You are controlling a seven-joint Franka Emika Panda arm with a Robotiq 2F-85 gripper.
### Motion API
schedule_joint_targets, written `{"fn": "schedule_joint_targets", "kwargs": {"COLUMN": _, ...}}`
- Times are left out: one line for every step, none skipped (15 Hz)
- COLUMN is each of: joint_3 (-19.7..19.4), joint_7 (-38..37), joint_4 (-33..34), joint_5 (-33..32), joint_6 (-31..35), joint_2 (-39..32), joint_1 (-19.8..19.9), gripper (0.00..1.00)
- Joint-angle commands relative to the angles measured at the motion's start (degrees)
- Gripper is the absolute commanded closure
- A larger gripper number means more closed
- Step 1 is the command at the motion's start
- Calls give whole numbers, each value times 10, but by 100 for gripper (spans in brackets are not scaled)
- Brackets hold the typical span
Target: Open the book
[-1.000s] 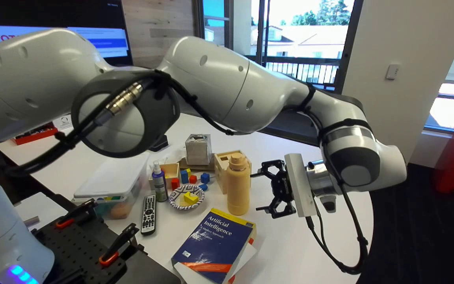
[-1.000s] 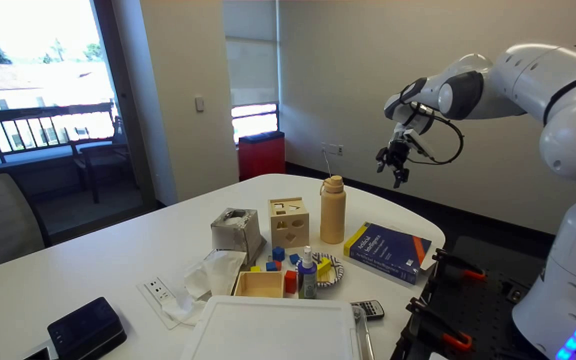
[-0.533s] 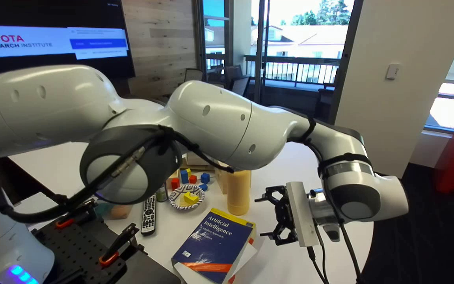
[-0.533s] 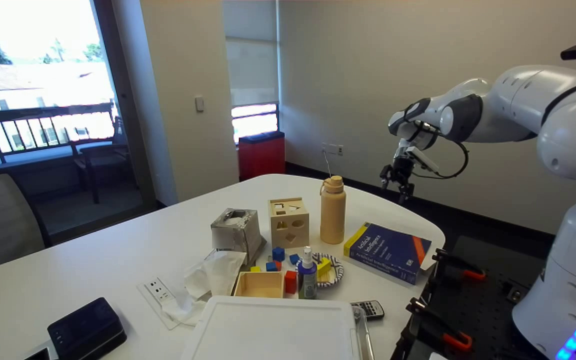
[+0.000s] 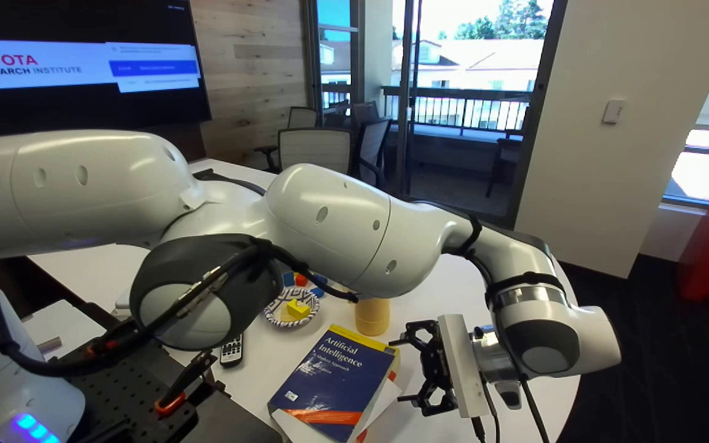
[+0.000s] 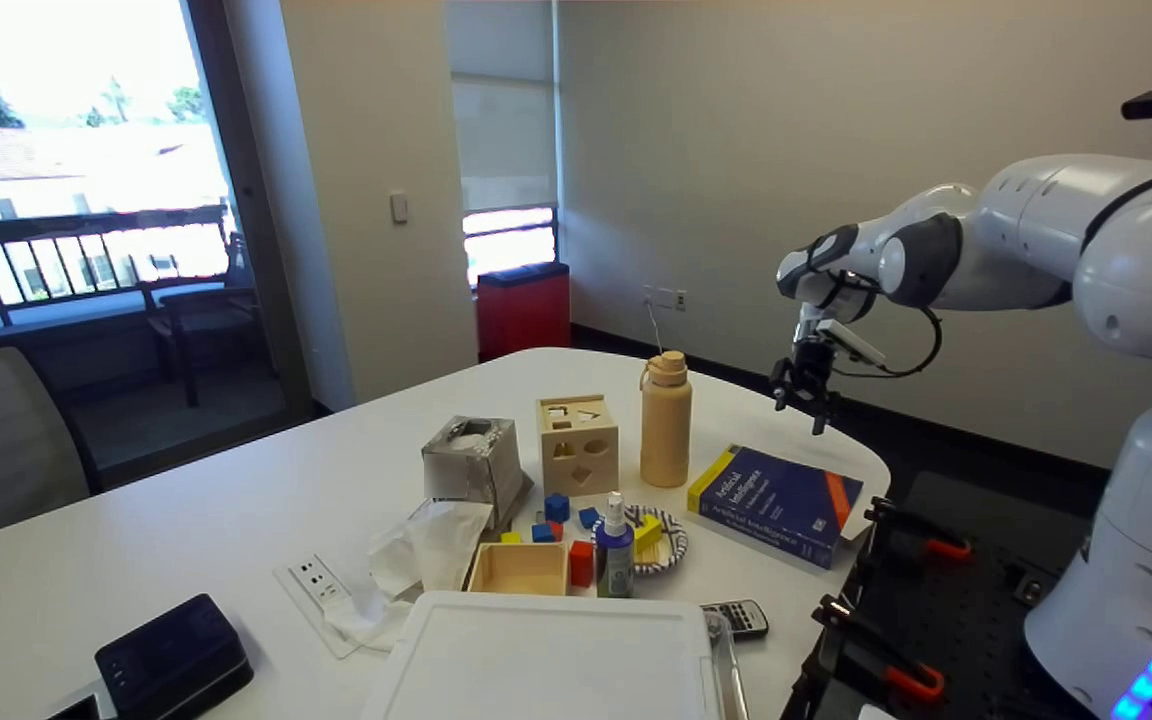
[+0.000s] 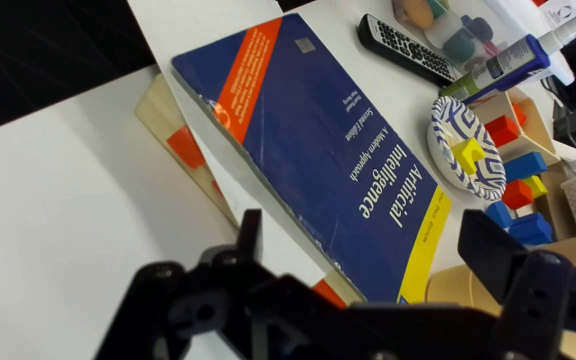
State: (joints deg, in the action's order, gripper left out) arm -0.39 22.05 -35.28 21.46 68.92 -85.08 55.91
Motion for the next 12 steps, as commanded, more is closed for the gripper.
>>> {"fn": "schedule_joint_targets", "kwargs": {"joint_3": 15, "joint_7": -18, "joint_4": -6, "joint_5": -22, "joint_6": 9, "joint_2": -1, "joint_1": 2, "gripper": 0}}
{"fn": "schedule_joint_targets", "kwargs": {"joint_3": 15, "joint_7": -16, "joint_4": -8, "joint_5": -25, "joint_6": 12, "joint_2": -1, "joint_1": 1, "gripper": 0}}
{"fn": "schedule_joint_targets", "kwargs": {"joint_3": 15, "joint_7": -15, "joint_4": -11, "joint_5": -28, "joint_6": 15, "joint_2": -2, "joint_1": 0, "gripper": 0}}
{"fn": "schedule_joint_targets", "kwargs": {"joint_3": 15, "joint_7": -14, "joint_4": -15, "joint_5": -30, "joint_6": 18, "joint_2": -2, "joint_1": -2, "gripper": 0}}
{"fn": "schedule_joint_targets", "kwargs": {"joint_3": 16, "joint_7": -13, "joint_4": -21, "joint_5": -32, "joint_6": 23, "joint_2": -3, "joint_1": -4, "gripper": 0}}
{"fn": "schedule_joint_targets", "kwargs": {"joint_3": 15, "joint_7": -13, "joint_4": -28, "joint_5": -35, "joint_6": 28, "joint_2": -3, "joint_1": -6, "gripper": 0}}
{"fn": "schedule_joint_targets", "kwargs": {"joint_3": 14, "joint_7": -13, "joint_4": -37, "joint_5": -39, "joint_6": 34, "joint_2": -3, "joint_1": -9, "gripper": 0}}
{"fn": "schedule_joint_targets", "kwargs": {"joint_3": 14, "joint_7": -12, "joint_4": -44, "joint_5": -42, "joint_6": 40, "joint_2": -3, "joint_1": -12, "gripper": 0}}
{"fn": "schedule_joint_targets", "kwargs": {"joint_3": 14, "joint_7": -10, "joint_4": -54, "joint_5": -45, "joint_6": 46, "joint_2": -4, "joint_1": -15, "gripper": 0}}
{"fn": "schedule_joint_targets", "kwargs": {"joint_3": 13, "joint_7": -10, "joint_4": -61, "joint_5": -48, "joint_6": 49, "joint_2": -4, "joint_1": -18, "gripper": 0}}
{"fn": "schedule_joint_targets", "kwargs": {"joint_3": 13, "joint_7": -8, "joint_4": -69, "joint_5": -49, "joint_6": 51, "joint_2": -5, "joint_1": -22, "gripper": 0}}
{"fn": "schedule_joint_targets", "kwargs": {"joint_3": 13, "joint_7": -8, "joint_4": -73, "joint_5": -50, "joint_6": 54, "joint_2": -5, "joint_1": -26, "gripper": 0}}
